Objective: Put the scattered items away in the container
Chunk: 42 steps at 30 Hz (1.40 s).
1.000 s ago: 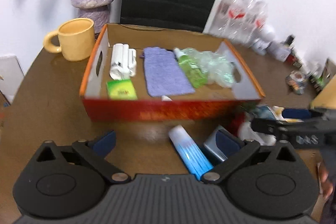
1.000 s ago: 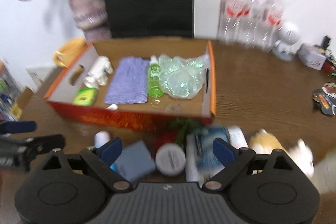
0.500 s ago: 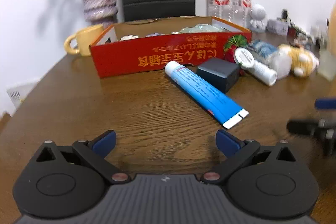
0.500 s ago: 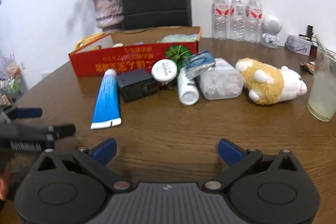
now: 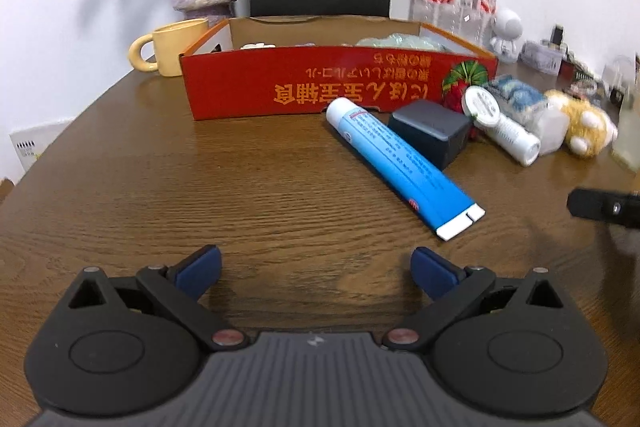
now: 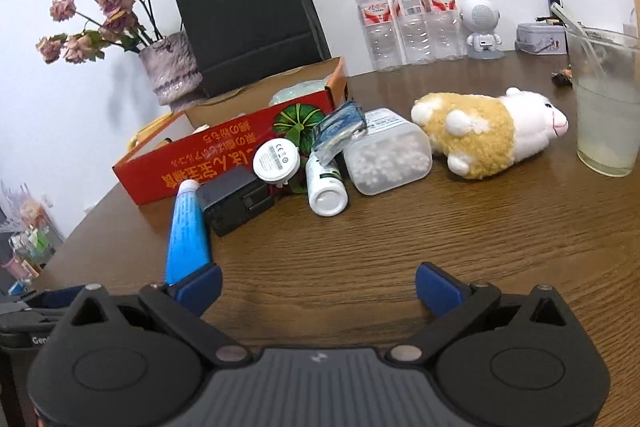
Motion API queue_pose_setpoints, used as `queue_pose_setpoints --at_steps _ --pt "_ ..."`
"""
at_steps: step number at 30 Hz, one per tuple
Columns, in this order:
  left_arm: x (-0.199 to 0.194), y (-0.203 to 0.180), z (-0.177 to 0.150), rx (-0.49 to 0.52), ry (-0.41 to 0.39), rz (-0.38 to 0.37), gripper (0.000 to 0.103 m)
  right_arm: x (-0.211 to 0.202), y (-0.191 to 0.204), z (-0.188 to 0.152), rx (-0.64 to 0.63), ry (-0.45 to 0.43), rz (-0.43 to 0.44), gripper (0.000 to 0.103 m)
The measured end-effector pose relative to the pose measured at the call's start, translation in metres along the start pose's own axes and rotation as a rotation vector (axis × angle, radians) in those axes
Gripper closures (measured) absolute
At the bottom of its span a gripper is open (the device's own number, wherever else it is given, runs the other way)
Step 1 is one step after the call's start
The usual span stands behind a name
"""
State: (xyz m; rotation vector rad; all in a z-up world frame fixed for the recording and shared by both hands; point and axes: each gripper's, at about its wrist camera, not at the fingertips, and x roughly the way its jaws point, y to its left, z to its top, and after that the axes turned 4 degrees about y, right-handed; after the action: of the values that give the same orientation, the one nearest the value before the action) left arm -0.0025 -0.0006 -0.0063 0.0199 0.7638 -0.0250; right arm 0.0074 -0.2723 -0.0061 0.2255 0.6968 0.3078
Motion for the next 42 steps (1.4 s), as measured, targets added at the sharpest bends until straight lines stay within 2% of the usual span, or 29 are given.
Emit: queue_pose_setpoints --at_steps 4,7,10,14,33,42 --pt "-0.002 0.001 -0.002 -0.001 -0.001 0.006 0.000 0.001 0.005 -0.001 -0.025 0.007 -0.014 0.000" --pt "-0.007 -0.001 -0.007 -0.011 -0.003 0.027 0.000 0.000 0.022 -0.005 -0.098 0.026 -0.134 0.000" --pt "-0.010 -0.003 -0.010 -0.021 -0.003 0.041 0.000 0.004 0.044 -0.012 -0.222 0.031 -0.216 0.000" --pt "-0.010 -0.002 -0.010 -0.029 0.000 0.039 0.000 0.011 0.059 -0.017 -0.333 0.055 -0.257 0.000" --pt "-0.009 -0.004 -0.009 -0.044 0.002 0.050 0.000 0.014 0.048 -0.012 -0.252 0.081 -0.240 0.000" --pt "-0.008 -0.004 -0.008 -0.045 0.002 0.049 0.000 0.013 0.052 -0.015 -0.255 0.120 -0.155 0.000"
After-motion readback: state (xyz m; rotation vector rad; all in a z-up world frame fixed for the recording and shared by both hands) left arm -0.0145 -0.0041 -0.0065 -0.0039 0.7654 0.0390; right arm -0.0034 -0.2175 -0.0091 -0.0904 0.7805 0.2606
